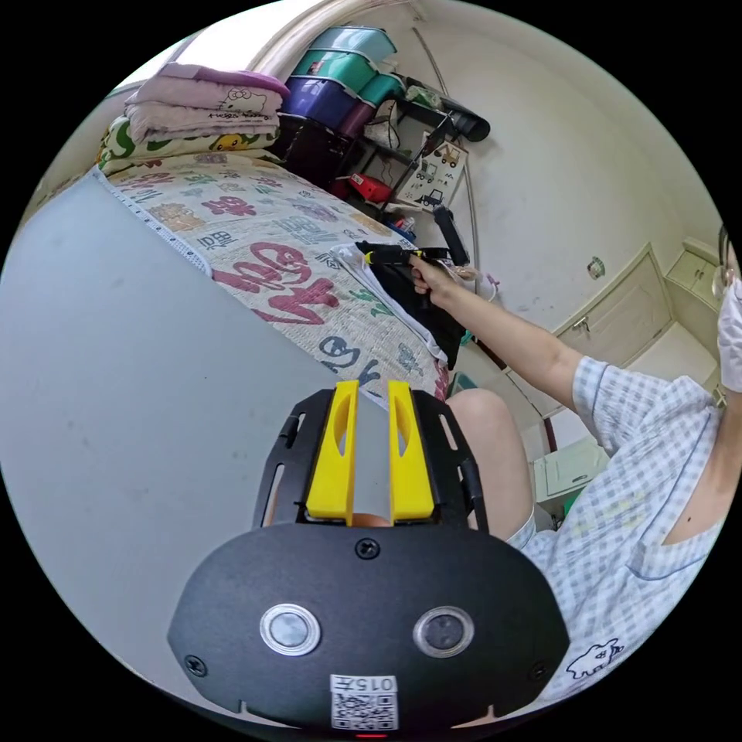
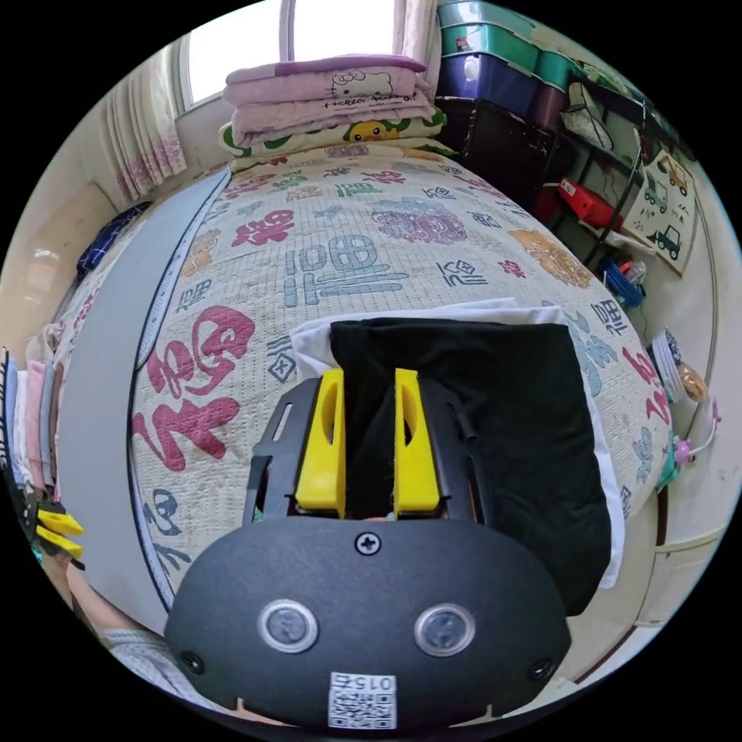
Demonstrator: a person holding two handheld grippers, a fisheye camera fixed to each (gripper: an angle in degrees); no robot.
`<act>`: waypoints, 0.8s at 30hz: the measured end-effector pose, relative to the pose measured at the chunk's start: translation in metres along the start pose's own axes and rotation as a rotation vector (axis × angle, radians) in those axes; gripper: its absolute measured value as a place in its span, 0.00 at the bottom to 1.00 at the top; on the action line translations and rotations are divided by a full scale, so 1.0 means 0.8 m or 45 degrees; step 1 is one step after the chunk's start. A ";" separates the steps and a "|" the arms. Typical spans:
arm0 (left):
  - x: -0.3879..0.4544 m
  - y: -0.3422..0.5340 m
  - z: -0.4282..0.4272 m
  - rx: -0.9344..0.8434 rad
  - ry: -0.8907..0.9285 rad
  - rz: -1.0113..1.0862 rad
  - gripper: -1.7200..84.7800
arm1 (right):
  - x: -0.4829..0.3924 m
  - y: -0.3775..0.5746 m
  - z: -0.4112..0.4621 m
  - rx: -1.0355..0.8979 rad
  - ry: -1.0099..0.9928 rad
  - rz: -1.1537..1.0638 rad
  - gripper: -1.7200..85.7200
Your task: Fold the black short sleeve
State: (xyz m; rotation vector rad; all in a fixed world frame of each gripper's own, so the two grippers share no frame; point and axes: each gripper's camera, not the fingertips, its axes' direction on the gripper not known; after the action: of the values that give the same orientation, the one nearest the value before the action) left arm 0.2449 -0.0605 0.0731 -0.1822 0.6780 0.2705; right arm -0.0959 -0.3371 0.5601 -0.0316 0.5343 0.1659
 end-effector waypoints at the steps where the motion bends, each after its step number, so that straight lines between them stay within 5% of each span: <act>1: -0.004 0.003 0.000 0.008 0.020 -0.004 0.09 | 0.016 0.003 -0.018 0.010 -0.078 0.044 0.09; 12: -0.007 0.046 -0.062 0.127 0.030 -0.010 0.09 | 0.049 0.070 -0.245 0.273 -0.509 0.280 0.04; 17: -0.005 0.052 -0.099 0.295 0.188 -0.052 0.11 | -0.008 0.145 -0.416 0.505 -0.864 0.058 0.03; 24: 0.025 0.066 -0.168 0.539 0.421 -0.090 0.20 | -0.241 0.255 -0.574 0.498 -1.105 -0.408 0.03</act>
State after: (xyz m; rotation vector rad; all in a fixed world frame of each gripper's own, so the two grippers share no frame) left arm 0.1640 -0.0403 -0.0468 0.1583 1.0376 0.0235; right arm -0.5245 -0.1987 0.2656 0.3231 -0.3144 -0.2403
